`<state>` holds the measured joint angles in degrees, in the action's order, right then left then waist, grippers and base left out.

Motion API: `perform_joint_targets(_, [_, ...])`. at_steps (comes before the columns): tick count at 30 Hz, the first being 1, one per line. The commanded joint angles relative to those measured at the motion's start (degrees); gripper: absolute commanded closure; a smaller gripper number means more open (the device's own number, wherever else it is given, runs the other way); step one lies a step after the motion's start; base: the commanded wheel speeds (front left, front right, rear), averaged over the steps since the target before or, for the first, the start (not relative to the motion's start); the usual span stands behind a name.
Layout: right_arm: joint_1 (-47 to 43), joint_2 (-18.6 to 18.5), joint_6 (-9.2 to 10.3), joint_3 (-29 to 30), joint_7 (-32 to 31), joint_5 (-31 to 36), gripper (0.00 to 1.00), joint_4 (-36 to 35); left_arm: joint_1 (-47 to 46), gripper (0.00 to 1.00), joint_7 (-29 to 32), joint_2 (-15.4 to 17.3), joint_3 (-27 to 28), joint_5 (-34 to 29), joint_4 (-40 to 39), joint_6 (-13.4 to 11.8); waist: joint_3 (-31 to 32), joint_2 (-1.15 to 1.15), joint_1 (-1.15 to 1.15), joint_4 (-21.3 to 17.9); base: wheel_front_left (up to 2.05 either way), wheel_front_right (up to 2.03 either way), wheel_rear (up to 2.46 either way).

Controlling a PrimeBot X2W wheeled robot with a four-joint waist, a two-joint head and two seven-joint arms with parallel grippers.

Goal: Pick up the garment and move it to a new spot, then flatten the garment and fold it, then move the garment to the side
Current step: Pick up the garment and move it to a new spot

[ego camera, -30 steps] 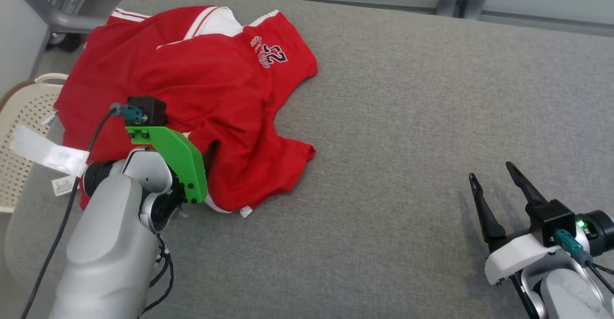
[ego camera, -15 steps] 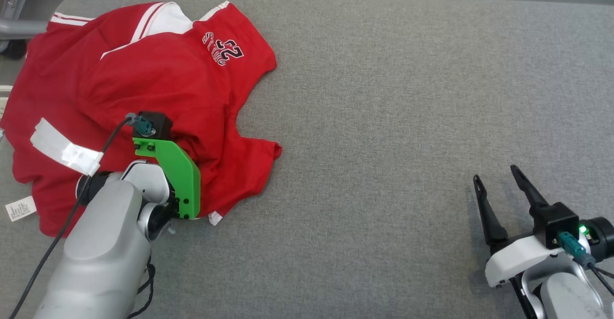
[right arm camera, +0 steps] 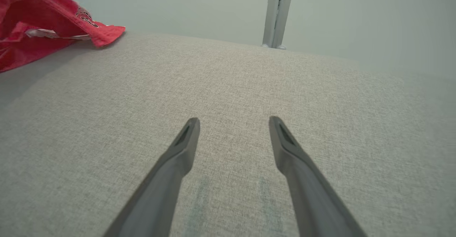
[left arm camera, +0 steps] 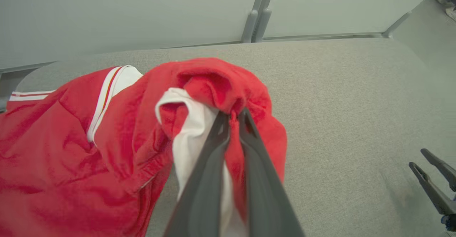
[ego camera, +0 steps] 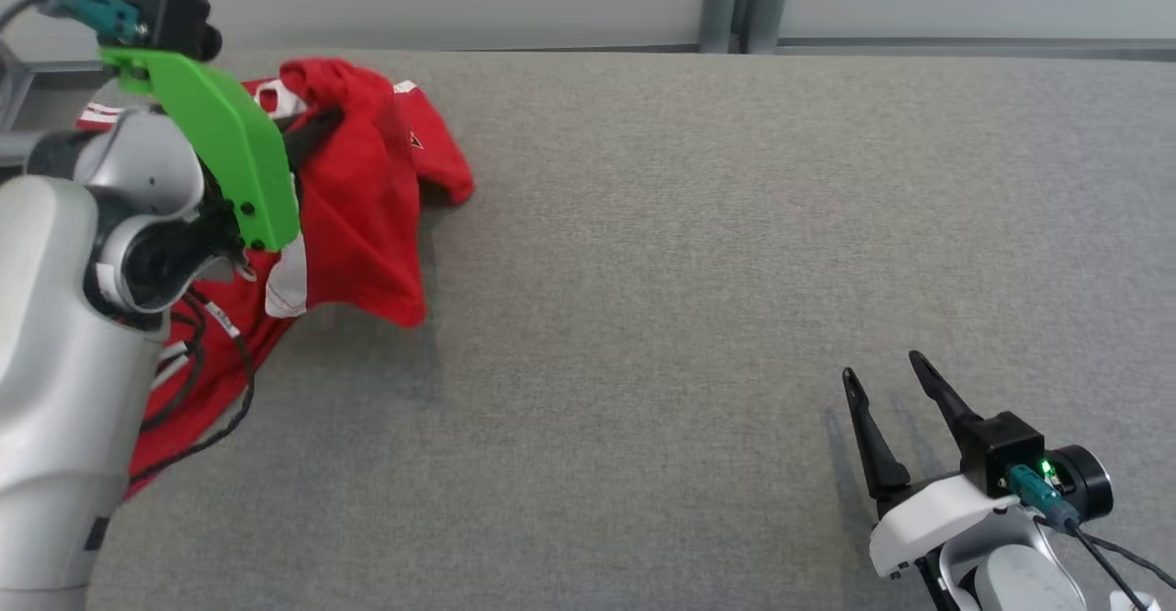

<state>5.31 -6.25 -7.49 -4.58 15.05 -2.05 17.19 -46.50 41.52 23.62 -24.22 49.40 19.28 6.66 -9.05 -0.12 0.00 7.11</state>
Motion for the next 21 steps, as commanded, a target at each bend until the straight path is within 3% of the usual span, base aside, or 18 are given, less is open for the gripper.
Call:
perform_joint_targets(1, [0.39, 0.3, 0.0, 0.09, 0.2, -0.39, 0.0, 0.24, -1.38, 1.0, 1.29, 0.67, 1.0, 0.98, -2.28, -1.05, 1.25, 0.12, 0.0, -4.62, 0.0, 0.0, 0.0])
perform_joint_targets(10, [-0.35, 2.65, 0.0, 2.7, 0.2, -1.44, 0.0, 0.14, -0.83, 1.0, 4.83, -1.15, 0.71, 2.5, -16.51, -5.47, 0.84, 0.12, 0.0, -14.19, 0.0, 0.0, 0.0])
perform_joint_targets(16, [-1.47, 3.28, 0.0, 2.92, 0.2, -2.72, 0.0, 0.92, 5.53, 1.0, 1.22, -7.92, -4.32, 1.84, -21.4, -7.27, 0.04, 0.12, 0.0, -18.23, 0.0, 0.0, 0.0])
perform_joint_targets(19, [-1.6, 3.32, 0.0, 2.16, 0.2, -3.99, 0.0, 1.01, 8.97, 1.0, -2.79, -12.7, -6.33, 1.83, -20.69, -8.04, -0.13, 0.12, 0.0, -19.46, 0.0, 0.0, 0.0])
perform_joint_targets(21, [-1.62, 3.28, 0.0, 1.91, 0.2, -4.46, 0.0, 0.94, 11.2, 1.0, -6.31, -14.14, -6.85, 0.23, -19.06, -8.82, -0.17, 0.12, 0.0, -20.2, 0.0, 0.0, 0.0])
